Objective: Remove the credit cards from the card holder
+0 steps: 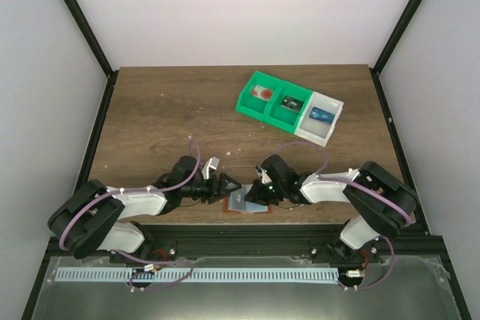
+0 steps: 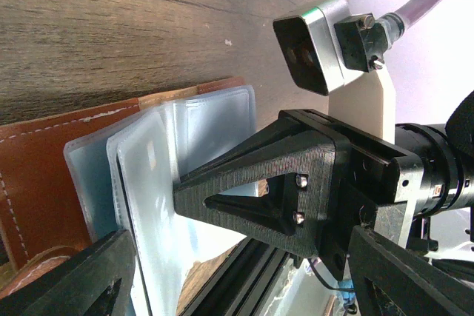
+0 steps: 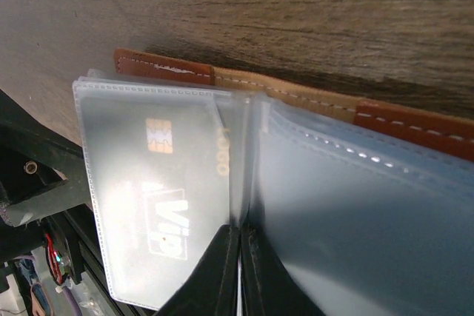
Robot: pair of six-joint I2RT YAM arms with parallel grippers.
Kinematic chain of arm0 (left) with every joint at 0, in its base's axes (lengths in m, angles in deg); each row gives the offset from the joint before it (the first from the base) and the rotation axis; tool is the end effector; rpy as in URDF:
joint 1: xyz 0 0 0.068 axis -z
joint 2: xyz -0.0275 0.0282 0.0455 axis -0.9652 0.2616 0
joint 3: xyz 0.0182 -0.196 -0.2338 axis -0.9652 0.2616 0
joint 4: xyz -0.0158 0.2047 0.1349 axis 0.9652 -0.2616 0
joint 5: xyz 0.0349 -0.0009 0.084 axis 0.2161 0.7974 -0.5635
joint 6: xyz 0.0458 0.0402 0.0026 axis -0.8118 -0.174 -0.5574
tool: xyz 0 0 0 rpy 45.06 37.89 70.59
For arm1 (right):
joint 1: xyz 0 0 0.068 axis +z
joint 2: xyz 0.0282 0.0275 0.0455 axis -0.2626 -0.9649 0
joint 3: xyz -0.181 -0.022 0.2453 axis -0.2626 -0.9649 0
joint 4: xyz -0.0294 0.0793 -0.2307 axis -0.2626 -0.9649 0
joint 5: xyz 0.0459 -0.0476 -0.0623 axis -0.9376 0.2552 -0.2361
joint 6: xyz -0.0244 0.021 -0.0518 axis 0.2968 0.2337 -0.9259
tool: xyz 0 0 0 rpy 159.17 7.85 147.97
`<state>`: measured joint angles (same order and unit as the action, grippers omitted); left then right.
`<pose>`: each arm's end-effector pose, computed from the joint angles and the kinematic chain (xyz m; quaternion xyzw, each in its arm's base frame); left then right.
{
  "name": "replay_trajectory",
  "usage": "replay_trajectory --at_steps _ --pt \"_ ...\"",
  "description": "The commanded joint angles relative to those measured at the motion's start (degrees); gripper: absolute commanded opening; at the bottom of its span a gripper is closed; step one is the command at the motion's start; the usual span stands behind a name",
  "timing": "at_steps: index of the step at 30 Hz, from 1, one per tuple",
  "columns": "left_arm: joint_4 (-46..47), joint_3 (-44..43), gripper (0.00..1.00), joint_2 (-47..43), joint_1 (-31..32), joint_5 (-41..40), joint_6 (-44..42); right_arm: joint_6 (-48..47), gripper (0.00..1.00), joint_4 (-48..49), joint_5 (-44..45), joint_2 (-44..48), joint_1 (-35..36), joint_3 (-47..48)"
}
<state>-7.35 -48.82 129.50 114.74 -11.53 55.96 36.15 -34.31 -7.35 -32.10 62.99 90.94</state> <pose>0.1478 -0.1586 0.1762 -0.0053 0.8463 -0.5261 0.0835 0.1540 0.1985 0.1590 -0.0235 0.9250 0.3768 0.0439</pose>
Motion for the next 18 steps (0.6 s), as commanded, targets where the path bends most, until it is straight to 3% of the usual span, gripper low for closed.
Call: replay_trajectory --at_steps 1,10,18 --pt "-0.2 -1.0 0.80 0.5 0.5 0.1 -1.6 0.2 0.05 -2.0 1.4 -0.3 0.4 -1.2" --pt "-4.4 -3.3 0.80 0.3 0.6 0.1 -3.1 0.9 0.05 -2.1 1.7 0.5 0.4 -1.5" --pt "-0.3 -2.4 0.81 -1.6 0.7 1.5 0.9 0.9 0.05 -0.9 2.1 1.0 0.4 -2.0"
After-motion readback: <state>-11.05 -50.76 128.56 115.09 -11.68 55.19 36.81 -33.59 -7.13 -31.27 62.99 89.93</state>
